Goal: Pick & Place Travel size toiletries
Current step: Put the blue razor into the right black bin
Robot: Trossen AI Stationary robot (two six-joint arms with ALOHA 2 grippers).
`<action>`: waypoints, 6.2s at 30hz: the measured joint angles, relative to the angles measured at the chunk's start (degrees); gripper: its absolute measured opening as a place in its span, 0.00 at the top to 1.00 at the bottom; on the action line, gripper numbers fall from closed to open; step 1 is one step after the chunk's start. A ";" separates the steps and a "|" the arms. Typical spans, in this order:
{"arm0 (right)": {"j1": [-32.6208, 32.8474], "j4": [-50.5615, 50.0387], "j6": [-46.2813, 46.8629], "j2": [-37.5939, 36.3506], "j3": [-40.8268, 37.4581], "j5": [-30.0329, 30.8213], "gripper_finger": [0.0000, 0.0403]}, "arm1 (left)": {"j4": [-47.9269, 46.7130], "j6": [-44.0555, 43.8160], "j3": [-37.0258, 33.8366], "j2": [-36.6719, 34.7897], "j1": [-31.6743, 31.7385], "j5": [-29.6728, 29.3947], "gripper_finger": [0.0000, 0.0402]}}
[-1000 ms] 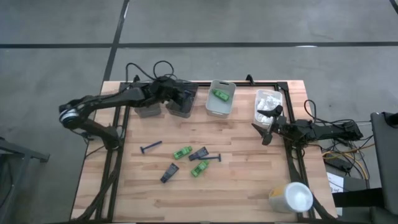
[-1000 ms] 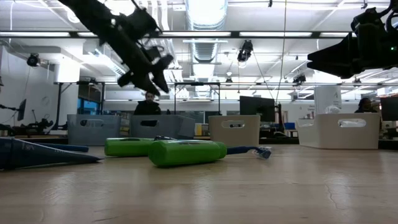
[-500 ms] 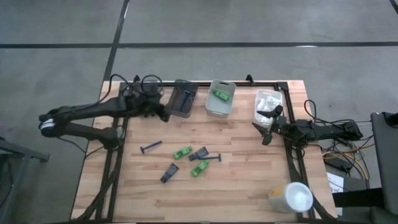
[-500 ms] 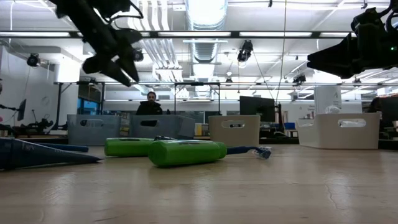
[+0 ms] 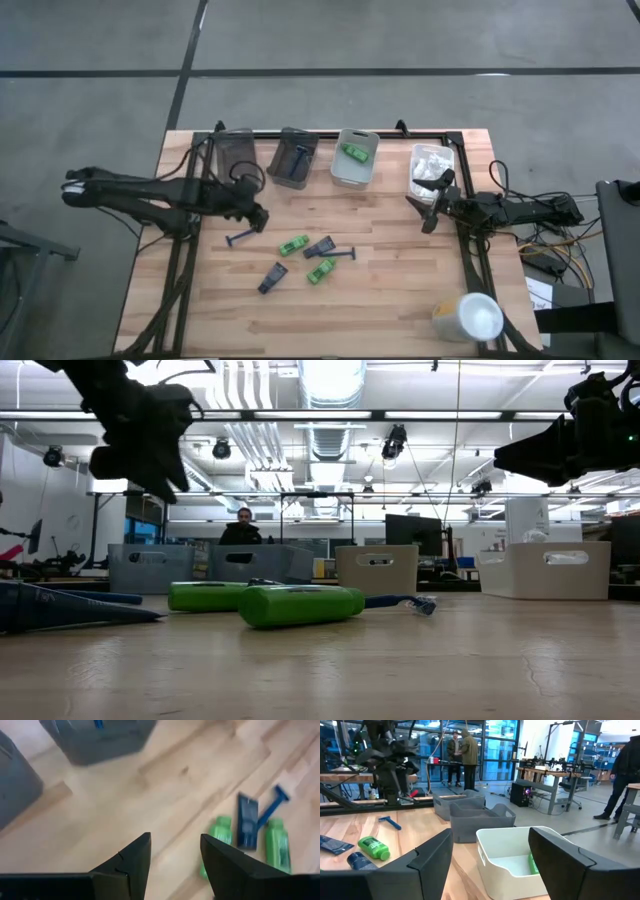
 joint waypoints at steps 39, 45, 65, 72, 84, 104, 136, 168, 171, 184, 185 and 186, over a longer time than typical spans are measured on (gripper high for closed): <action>0.01 -0.01 0.04 0.00 0.02 0.00 0.29 | -11.07 -4.61 -8.97 1.77 -3.39 11.60 0.56; 0.01 0.00 -0.05 0.00 0.02 0.00 0.25 | -10.91 2.64 -9.94 4.71 -3.39 11.59 0.56; 0.01 0.00 0.03 0.00 0.02 0.00 0.11 | -3.43 13.26 -9.86 20.80 -3.44 11.80 0.56; 0.01 0.00 -0.01 0.00 0.02 0.00 0.13 | -2.53 13.15 -9.98 23.92 -3.46 12.04 0.65; -0.01 0.00 0.06 0.00 0.02 0.00 0.22 | -0.68 8.69 -10.08 25.07 -3.48 12.00 0.92; -0.01 0.00 0.04 0.02 0.02 -0.02 0.35 | 13.79 -1.32 4.01 22.47 -3.39 -2.06 0.90; 0.01 0.00 0.05 0.04 0.02 -0.02 0.35 | 36.20 11.66 14.28 23.44 9.29 -19.12 0.90; 0.01 0.00 0.07 0.02 0.02 -0.02 0.17 | 36.02 11.40 14.34 37.63 25.41 -7.75 0.90; 0.01 0.00 -0.04 0.02 0.02 -0.02 0.14 | 35.44 11.45 14.34 39.90 25.43 -7.44 0.90; -0.01 0.00 -2.17 0.02 0.02 0.26 0.12 | 35.48 11.47 14.34 42.03 27.64 -7.17 0.85; -0.01 0.00 -2.37 0.02 0.02 0.42 0.12 | 35.49 11.47 14.34 42.00 27.79 -6.28 0.82; -0.01 0.02 -2.35 0.00 0.02 0.48 0.13 | 35.46 11.42 14.34 41.99 27.99 -5.13 0.80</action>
